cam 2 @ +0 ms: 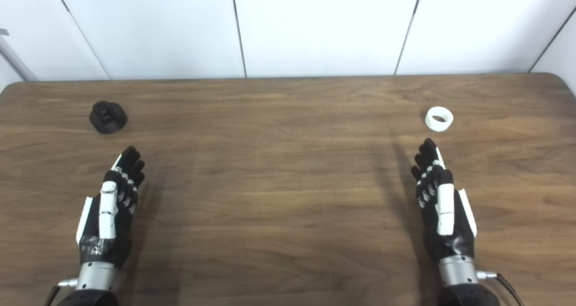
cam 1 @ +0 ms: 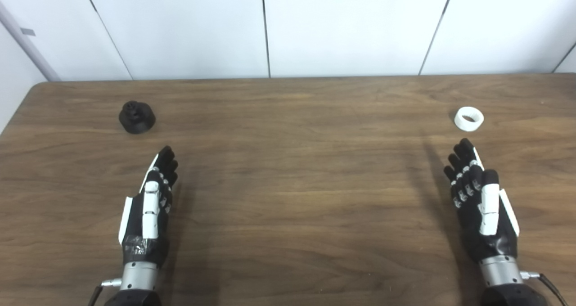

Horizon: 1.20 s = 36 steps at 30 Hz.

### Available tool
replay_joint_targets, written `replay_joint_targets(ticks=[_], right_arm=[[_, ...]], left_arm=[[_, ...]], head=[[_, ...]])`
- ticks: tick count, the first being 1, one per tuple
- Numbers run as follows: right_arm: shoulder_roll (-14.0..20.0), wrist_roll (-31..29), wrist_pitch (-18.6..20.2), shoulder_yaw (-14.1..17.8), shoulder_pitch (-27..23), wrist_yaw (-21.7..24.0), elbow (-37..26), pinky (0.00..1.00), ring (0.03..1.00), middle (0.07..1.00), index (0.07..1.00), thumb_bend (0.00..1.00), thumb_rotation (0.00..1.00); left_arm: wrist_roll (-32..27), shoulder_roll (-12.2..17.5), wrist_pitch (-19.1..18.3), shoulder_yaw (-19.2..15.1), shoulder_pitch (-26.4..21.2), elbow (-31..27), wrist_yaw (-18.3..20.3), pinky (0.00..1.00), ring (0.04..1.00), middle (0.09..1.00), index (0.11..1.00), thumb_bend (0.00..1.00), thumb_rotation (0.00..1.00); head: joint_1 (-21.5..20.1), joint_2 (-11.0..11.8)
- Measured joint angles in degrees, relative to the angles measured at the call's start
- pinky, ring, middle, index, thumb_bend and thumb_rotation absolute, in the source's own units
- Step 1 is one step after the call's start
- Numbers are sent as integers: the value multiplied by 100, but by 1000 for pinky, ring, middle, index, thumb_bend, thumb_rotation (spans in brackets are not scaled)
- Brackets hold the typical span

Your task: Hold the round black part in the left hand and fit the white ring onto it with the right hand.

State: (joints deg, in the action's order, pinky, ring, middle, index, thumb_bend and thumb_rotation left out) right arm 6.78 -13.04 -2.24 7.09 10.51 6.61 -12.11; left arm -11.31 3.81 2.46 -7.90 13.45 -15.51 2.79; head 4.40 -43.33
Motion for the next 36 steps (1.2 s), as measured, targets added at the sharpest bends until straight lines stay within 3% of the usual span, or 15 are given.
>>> replay_joint_targets(ticks=[15,21,25,33,36], right_arm=[[6,-8,1,6,0,3,1,1000,1000,1000,972,535,1000],[9,-1,-44,6,1,5,42,1000,1000,1000,981,534,1000],[15,-33,-162,13,-2,34,94,1000,1000,1000,981,544,1000],[27,-119,-373,36,-11,48,173,1000,1000,1000,993,567,1000],[31,-125,-438,41,-16,49,201,1000,1000,1000,998,580,1000]], left_arm=[[-1,0,14,2,1,10,2,1000,973,972,954,421,944],[24,-4,47,13,4,43,-2,1000,971,971,948,394,944],[24,-14,146,40,10,216,6,998,962,966,946,399,923],[133,-44,313,139,14,302,-42,994,948,951,937,391,912],[249,-58,416,166,13,326,-63,990,949,949,930,370,909]], head=[[-9,44],[255,264],[676,544],[1072,861],[1344,1089]])
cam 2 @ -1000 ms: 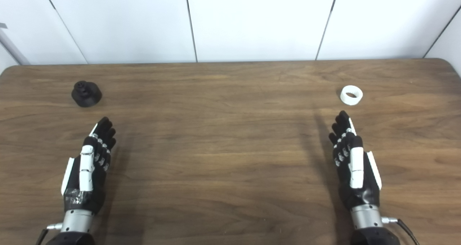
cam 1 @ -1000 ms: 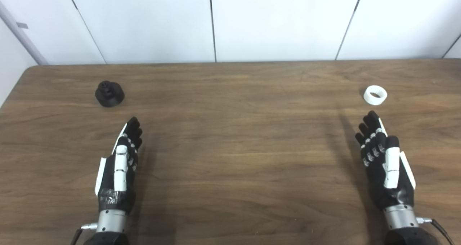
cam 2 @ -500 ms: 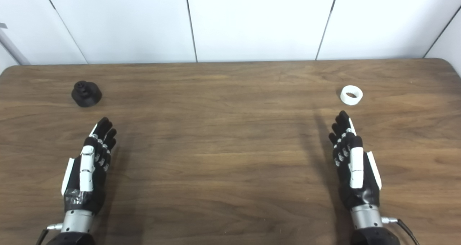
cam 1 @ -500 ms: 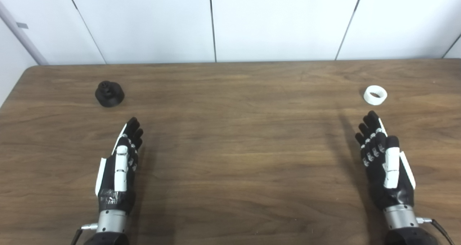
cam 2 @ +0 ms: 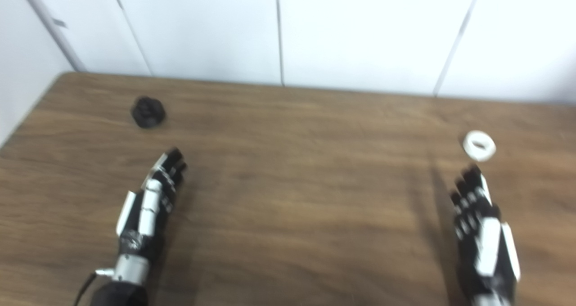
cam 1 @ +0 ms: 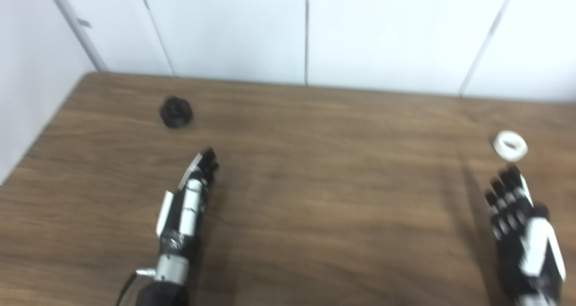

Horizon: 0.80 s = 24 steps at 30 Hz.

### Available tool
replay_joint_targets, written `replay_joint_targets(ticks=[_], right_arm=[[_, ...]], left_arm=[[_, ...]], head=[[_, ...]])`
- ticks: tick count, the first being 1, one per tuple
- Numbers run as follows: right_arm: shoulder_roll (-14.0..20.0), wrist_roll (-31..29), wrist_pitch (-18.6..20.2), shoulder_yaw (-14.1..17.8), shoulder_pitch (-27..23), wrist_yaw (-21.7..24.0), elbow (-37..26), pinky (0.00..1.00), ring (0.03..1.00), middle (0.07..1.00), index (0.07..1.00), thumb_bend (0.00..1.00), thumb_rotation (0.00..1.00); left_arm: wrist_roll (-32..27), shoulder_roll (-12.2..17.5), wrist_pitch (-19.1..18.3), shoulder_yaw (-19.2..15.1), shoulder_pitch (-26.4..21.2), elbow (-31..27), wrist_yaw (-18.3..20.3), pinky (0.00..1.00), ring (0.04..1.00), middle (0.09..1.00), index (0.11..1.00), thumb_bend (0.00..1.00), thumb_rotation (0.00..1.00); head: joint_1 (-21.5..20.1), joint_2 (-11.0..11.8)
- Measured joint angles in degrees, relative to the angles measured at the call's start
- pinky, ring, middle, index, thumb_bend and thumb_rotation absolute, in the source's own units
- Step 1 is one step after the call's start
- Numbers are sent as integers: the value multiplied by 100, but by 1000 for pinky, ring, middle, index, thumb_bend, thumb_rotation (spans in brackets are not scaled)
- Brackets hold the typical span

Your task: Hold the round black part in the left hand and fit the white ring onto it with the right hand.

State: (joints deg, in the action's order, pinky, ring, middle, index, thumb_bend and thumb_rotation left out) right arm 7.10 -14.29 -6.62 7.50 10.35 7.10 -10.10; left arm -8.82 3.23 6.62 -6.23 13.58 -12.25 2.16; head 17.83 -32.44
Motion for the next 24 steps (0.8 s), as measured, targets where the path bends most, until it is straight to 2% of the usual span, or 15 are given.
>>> replay_joint_targets(ticks=[4,6,9,13,16,22,24], right_arm=[[15,-29,-87,9,-18,48,68,1000,1000,1000,1000,591,1000],[19,-33,-115,12,-25,107,90,1000,1000,1000,1000,599,1000],[32,-41,-242,26,-46,187,153,1000,1000,1000,999,621,1000],[51,-64,-327,70,-96,216,254,1000,999,995,974,658,1000],[60,-106,-328,111,-142,209,307,1000,988,978,947,649,1000],[65,-106,-386,140,-174,207,356,1000,999,988,949,631,1000],[73,-111,-421,146,-186,207,375,1000,999,985,945,627,1000]], left_arm=[[80,-24,189,32,-3,42,-11,995,955,952,928,345,909],[142,-31,275,55,-6,58,-17,996,959,955,933,333,913],[218,-47,366,96,-10,82,-20,1000,965,962,940,334,929],[279,-56,451,140,-24,129,-22,1000,975,968,949,361,930],[280,-55,550,155,-41,174,-20,1000,981,971,950,376,925],[280,-54,583,160,-49,195,-20,1000,979,970,946,352,920],[306,-54,617,166,-50,204,-23,1000,975,969,945,378,877]], head=[[211,220],[238,255],[369,475],[396,624],[379,678],[309,722],[309,722]])
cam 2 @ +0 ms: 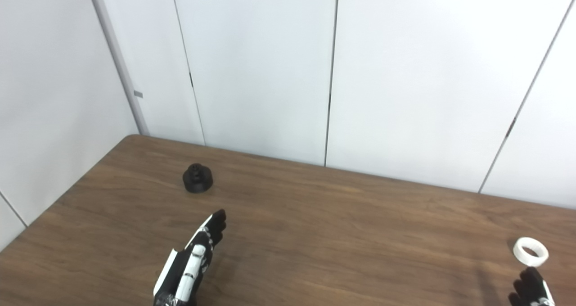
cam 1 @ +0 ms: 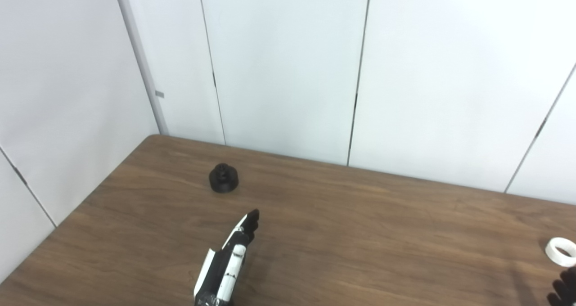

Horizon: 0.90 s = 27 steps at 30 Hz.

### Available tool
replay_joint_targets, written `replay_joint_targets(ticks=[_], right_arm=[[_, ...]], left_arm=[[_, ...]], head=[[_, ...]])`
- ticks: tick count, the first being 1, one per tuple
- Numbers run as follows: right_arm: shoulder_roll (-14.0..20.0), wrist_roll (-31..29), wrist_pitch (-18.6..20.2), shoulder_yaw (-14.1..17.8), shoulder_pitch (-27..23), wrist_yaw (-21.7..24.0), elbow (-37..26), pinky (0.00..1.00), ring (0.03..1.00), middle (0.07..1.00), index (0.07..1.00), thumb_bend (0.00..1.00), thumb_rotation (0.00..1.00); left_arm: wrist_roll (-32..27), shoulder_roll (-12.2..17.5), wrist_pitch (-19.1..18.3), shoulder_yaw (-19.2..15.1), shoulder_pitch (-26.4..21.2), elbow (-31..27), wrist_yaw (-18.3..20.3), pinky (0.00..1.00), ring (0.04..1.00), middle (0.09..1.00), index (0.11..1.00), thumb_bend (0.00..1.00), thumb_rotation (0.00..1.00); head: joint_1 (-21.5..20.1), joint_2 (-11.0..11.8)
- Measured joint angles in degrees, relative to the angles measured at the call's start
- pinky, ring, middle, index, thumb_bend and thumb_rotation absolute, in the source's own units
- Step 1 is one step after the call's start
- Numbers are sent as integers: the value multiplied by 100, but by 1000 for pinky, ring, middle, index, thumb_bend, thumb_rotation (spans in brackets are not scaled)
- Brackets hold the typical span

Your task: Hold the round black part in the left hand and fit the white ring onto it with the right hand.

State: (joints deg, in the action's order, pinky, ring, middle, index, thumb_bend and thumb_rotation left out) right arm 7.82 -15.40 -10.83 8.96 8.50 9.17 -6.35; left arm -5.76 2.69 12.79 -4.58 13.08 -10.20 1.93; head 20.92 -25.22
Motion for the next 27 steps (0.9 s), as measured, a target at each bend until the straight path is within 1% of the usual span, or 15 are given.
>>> replay_joint_targets(ticks=[4,6,7,8,10,11,13,14,15,17,20,23,24,25,27], right_arm=[[35,-7,-39,3,-25,0,40,1000,991,976,944,621,1000],[42,-2,-41,1,-25,0,40,1000,982,970,941,620,1000],[47,-1,-48,-3,-26,0,41,1000,987,977,949,618,1000],[62,0,-66,-14,-30,8,45,1000,990,982,954,617,1000],[124,22,-100,-58,-32,56,54,1000,998,994,970,638,1000],[162,25,-101,-77,-35,108,56,1000,999,998,976,642,1000],[187,23,-100,-82,-44,128,59,1000,1000,998,980,646,1000],[184,21,-99,-82,-50,124,58,1000,1000,997,980,652,1000],[183,24,-98,-82,-51,119,53,1000,999,996,978,659,1000],[183,36,-88,-79,-42,96,36,1000,1000,996,976,676,1000],[185,38,-84,-79,-42,96,33,1000,1000,1000,979,680,1000],[195,20,-84,-77,-35,109,35,1000,1000,1000,978,680,1000],[203,13,-83,-76,-22,112,33,1000,1000,1000,978,684,1000],[212,8,-82,-76,-10,116,32,1000,1000,1000,979,692,1000],[232,-2,-75,-77,5,122,31,1000,1000,1000,982,704,1000]], left_arm=[[163,-1,35,36,0,3,-32,993,968,963,948,424,782],[304,-3,19,54,1,-12,-88,970,956,956,943,466,711],[388,-5,-16,66,3,-27,-139,938,948,952,942,470,608],[445,-9,-52,74,8,-44,-162,918,943,950,941,473,541],[616,-14,-111,100,17,-104,-199,903,939,945,935,509,455],[669,-18,-196,116,24,-147,-232,931,953,949,930,542,378],[739,-27,-444,132,48,-231,-266,977,973,958,929,600,289],[746,-32,-604,130,63,-301,-289,974,974,959,927,638,239],[760,-36,-761,127,72,-400,-312,966,970,957,924,661,225],[792,-30,-961,88,74,-630,-360,963,956,949,916,742,213],[852,16,-1183,-73,61,-923,-400,967,959,948,907,850,207],[939,84,-1486,-228,27,-1074,-412,967,968,954,907,894,211],[1033,97,-1593,-256,11,-1106,-414,938,959,953,908,915,233],[1121,109,-1700,-280,-8,-1158,-413,933,959,955,907,927,231],[1283,136,-1834,-337,-64,-1253,-410,957,975,959,903,946,219]], head=[[-26,-62],[-52,-105],[-53,-105],[-61,-132],[-79,-158],[-79,-158],[-88,-193],[-88,-193],[-88,-193],[-88,-220],[-79,-255],[-79,-272],[-62,-272],[-62,-272],[-62,-272]])
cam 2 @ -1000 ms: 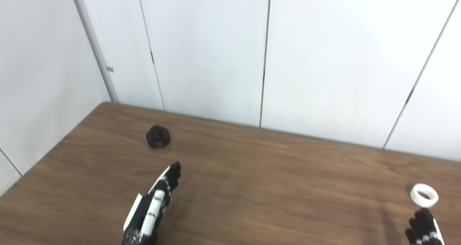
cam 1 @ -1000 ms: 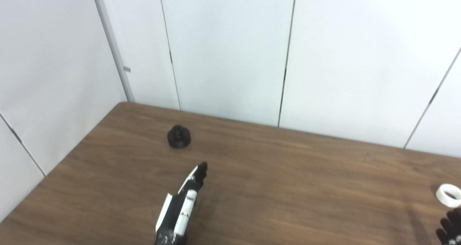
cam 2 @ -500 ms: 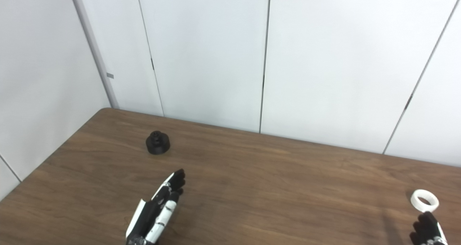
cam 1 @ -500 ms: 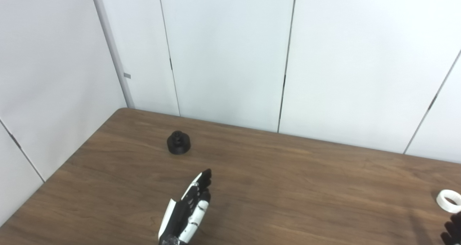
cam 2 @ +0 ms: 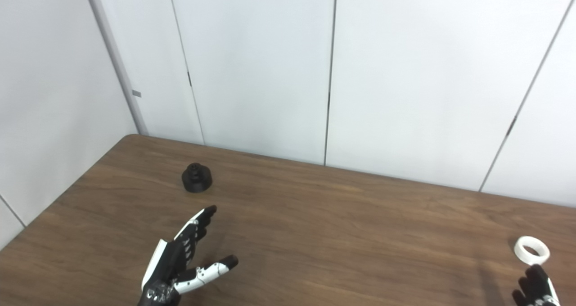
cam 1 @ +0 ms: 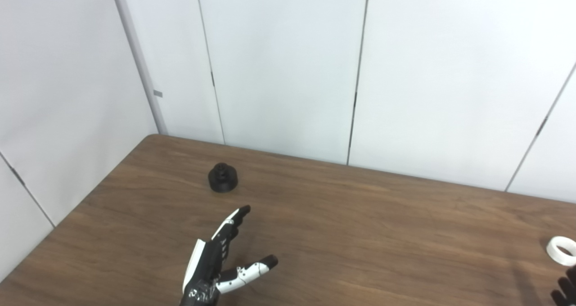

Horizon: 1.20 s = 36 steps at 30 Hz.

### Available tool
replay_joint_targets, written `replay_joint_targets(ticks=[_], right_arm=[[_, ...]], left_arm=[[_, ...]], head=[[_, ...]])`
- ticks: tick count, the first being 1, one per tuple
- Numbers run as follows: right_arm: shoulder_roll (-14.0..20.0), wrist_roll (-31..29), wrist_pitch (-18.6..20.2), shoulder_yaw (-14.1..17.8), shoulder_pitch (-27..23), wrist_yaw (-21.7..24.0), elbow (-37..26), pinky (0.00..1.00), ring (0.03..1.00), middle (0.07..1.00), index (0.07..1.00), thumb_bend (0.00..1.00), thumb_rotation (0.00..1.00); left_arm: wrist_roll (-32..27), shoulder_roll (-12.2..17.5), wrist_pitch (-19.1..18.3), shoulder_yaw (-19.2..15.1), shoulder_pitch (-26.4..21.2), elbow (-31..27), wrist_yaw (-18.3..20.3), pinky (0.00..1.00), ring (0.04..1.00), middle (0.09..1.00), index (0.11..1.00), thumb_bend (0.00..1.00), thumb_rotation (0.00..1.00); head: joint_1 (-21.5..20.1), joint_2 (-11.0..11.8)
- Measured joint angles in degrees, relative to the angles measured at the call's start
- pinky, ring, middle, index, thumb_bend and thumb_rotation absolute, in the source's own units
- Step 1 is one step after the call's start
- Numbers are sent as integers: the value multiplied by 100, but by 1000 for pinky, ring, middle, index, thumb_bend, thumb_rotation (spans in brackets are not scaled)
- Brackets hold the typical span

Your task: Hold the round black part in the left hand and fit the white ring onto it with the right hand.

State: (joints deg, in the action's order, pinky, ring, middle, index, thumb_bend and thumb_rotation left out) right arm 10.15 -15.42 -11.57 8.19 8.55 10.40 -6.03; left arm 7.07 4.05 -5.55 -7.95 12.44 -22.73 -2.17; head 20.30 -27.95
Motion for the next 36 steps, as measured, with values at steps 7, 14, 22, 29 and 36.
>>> replay_joint_targets(ticks=[7,14,22,29,36], right_arm=[[53,-2,2,0,8,0,14,1000,1000,999,980,717,1000],[79,-2,14,19,52,-5,20,1000,999,998,977,731,1000],[85,4,70,19,43,-21,18,1000,988,987,966,739,1000],[86,9,179,18,40,-25,14,1000,987,985,965,724,1000],[95,12,179,15,42,-14,10,988,980,978,960,732,1000]], left_arm=[[542,451,-304,-233,-157,-4,9,1000,1000,968,896,956,292],[897,610,-822,-361,-231,-87,4,1000,1000,962,880,916,325],[1195,875,-920,-561,-535,247,-92,1000,1000,954,858,909,356],[1346,1100,-922,-607,-813,843,-229,1000,1000,963,862,884,374],[1530,1272,-938,-567,-1299,1371,-309,1000,1000,961,862,872,384]], head=[[9,-44],[9,-70],[9,-97],[-35,-123],[-53,-149]])
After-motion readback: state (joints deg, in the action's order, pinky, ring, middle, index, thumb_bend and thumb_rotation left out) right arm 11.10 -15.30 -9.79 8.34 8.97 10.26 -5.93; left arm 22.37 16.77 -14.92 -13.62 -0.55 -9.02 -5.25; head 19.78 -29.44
